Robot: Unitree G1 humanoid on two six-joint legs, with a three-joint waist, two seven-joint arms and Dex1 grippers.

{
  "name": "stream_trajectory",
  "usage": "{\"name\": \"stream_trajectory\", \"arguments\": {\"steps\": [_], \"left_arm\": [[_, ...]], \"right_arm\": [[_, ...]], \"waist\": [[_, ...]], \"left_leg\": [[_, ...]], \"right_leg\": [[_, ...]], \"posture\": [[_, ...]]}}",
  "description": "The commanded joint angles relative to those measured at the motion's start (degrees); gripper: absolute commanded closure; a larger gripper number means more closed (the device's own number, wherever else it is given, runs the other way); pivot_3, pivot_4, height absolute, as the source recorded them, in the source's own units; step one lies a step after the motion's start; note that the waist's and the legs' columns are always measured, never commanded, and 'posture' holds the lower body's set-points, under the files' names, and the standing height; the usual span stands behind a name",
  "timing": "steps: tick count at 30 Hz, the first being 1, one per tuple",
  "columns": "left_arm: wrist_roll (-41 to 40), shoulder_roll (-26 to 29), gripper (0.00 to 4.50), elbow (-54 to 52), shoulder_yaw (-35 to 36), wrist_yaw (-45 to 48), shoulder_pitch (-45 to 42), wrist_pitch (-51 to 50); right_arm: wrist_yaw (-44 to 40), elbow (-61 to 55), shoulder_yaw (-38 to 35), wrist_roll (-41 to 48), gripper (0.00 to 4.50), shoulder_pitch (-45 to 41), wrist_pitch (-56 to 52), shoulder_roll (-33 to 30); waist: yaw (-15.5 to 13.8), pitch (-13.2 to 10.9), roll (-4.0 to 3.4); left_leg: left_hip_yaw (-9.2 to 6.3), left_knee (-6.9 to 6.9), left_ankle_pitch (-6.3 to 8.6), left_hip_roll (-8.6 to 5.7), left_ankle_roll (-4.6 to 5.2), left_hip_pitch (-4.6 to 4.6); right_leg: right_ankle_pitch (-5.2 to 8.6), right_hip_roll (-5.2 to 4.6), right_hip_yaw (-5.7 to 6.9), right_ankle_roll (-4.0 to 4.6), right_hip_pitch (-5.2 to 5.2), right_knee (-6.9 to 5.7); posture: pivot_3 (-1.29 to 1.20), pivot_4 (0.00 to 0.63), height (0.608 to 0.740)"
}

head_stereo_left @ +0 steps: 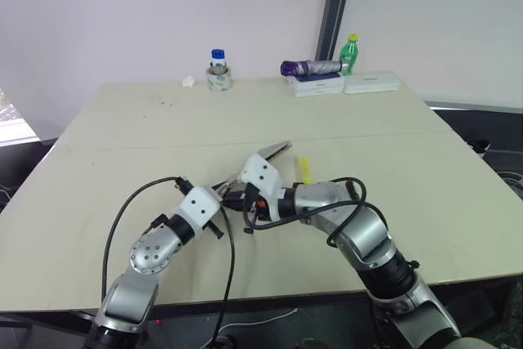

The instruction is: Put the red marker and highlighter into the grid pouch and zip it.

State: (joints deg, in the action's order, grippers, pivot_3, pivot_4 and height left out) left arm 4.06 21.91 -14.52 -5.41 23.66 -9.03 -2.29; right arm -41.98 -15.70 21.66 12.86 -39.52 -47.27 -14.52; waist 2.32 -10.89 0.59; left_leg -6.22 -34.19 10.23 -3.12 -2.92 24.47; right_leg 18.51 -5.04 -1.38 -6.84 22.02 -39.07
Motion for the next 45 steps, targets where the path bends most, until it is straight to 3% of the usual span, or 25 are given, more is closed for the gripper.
{"name": "stream_trajectory", "arguments": {"steps": [1, 4, 5, 7, 10, 14, 23, 38, 41, 42, 45], "left_arm": [[0.8, -0.9, 4.50, -0.1, 0.3, -1.6, -1.2, -0.2], [1.0, -1.3, 4.50, 0.2, 0.5, -2.1, -1.4, -0.2], [1.0, -1.3, 4.50, 0.2, 0.6, -2.2, -1.5, -0.2], [0.9, -1.2, 4.50, 0.2, 0.9, -2.2, -1.7, -0.1], [1.2, -0.1, 4.50, 0.7, 1.8, -1.9, -1.7, 0.8], [1.5, 1.3, 4.50, 2.1, 2.8, -2.5, -2.5, 2.1], [3.4, 1.6, 4.50, 6.1, 2.2, -3.4, -5.0, 5.3], [3.4, 1.0, 4.50, 6.4, 1.7, -3.3, -4.3, 6.1], [3.4, 0.7, 4.50, 6.5, 1.6, -3.2, -4.3, 6.3], [3.3, 0.7, 4.50, 6.6, 1.6, -3.1, -4.3, 6.4], [3.4, 0.7, 4.50, 7.2, 1.6, -2.9, -4.4, 6.9]], "right_arm": [[-0.8, -4.0, -0.9, 2.1, 4.44, -1.4, 0.1, 0.1], [-1.2, -4.5, -2.4, 2.4, 4.44, -1.0, -0.4, -2.0], [-1.9, -4.7, -3.8, 3.0, 4.20, -0.6, -0.9, -4.2], [-2.1, -4.7, -6.4, 2.9, 3.61, 0.3, -1.2, -8.0], [2.5, -0.9, -11.1, 0.5, 2.09, 0.4, -3.1, -12.1], [8.7, 4.8, -14.6, -2.7, 2.09, 1.1, -4.5, -14.4], [19.6, 14.5, -18.7, -4.4, 2.09, 4.2, -6.6, -7.7], [22.3, 16.1, -18.2, -5.4, 2.09, 5.2, -6.4, -6.7], [21.9, 15.5, -18.2, -5.3, 2.93, 5.4, -6.0, -7.1], [21.8, 15.2, -18.3, -5.3, 3.46, 5.4, -6.1, -7.3], [19.5, 13.1, -17.4, -5.7, 3.63, 4.8, -4.7, -10.4]], "waist": [[-0.1, 0.0, 0.00], [-0.1, 0.0, 0.00], [-0.1, 0.0, 0.00], [-0.5, 0.0, 0.01], [-1.2, 0.0, 0.01], [-1.4, 0.0, 0.01], [-1.3, 0.0, 0.02], [-1.3, 0.0, 0.02], [-1.3, 0.0, 0.02], [-1.3, 0.0, 0.02], [-1.3, 0.0, 0.02]], "left_leg": [[0.00, 0.00, 0.00, 0.00, 0.00, 0.00], [0.00, 0.00, 0.00, -0.01, 0.00, 0.00], [0.00, 0.00, 0.00, 0.00, 0.00, 0.00], [0.00, -0.01, 0.00, -0.01, 0.00, 0.01], [0.01, -0.05, 0.00, -0.03, 0.00, 0.00], [0.01, -0.04, 0.00, -0.03, -0.01, 0.00], [0.05, -0.01, 0.00, -0.03, -0.01, 0.01], [0.04, -0.04, -0.01, -0.03, -0.01, -0.02], [0.04, -0.04, 0.00, -0.03, -0.01, -0.02], [0.04, -0.04, 0.00, -0.03, -0.01, -0.02], [0.04, -0.04, 0.00, -0.03, -0.01, -0.02]], "right_leg": [[0.00, 0.00, 0.00, 0.00, 0.00, 0.00], [0.00, -0.01, 0.00, 0.00, 0.00, 0.00], [0.00, -0.01, 0.00, 0.00, 0.00, 0.00], [0.00, -0.02, 0.01, 0.00, -0.02, 0.00], [0.00, -0.04, 0.02, 0.00, -0.07, 0.07], [0.00, -0.02, 0.01, 0.01, -0.06, 0.07], [0.00, -0.01, 0.00, 0.01, -0.05, 0.08], [-0.01, -0.01, 0.01, 0.00, -0.10, 0.07], [0.00, -0.01, 0.01, 0.00, -0.11, 0.07], [0.00, -0.01, 0.01, 0.00, -0.11, 0.07], [0.00, -0.01, 0.01, 0.00, -0.11, 0.07]], "posture": [[0.00, 0.150, 0.740], [0.00, 0.150, 0.740], [0.00, 0.150, 0.740], [0.00, 0.150, 0.740], [0.00, 0.150, 0.740], [0.00, 0.150, 0.740], [0.00, 0.150, 0.740], [0.00, 0.150, 0.740], [0.00, 0.150, 0.740], [0.00, 0.150, 0.740], [0.00, 0.150, 0.740]]}}
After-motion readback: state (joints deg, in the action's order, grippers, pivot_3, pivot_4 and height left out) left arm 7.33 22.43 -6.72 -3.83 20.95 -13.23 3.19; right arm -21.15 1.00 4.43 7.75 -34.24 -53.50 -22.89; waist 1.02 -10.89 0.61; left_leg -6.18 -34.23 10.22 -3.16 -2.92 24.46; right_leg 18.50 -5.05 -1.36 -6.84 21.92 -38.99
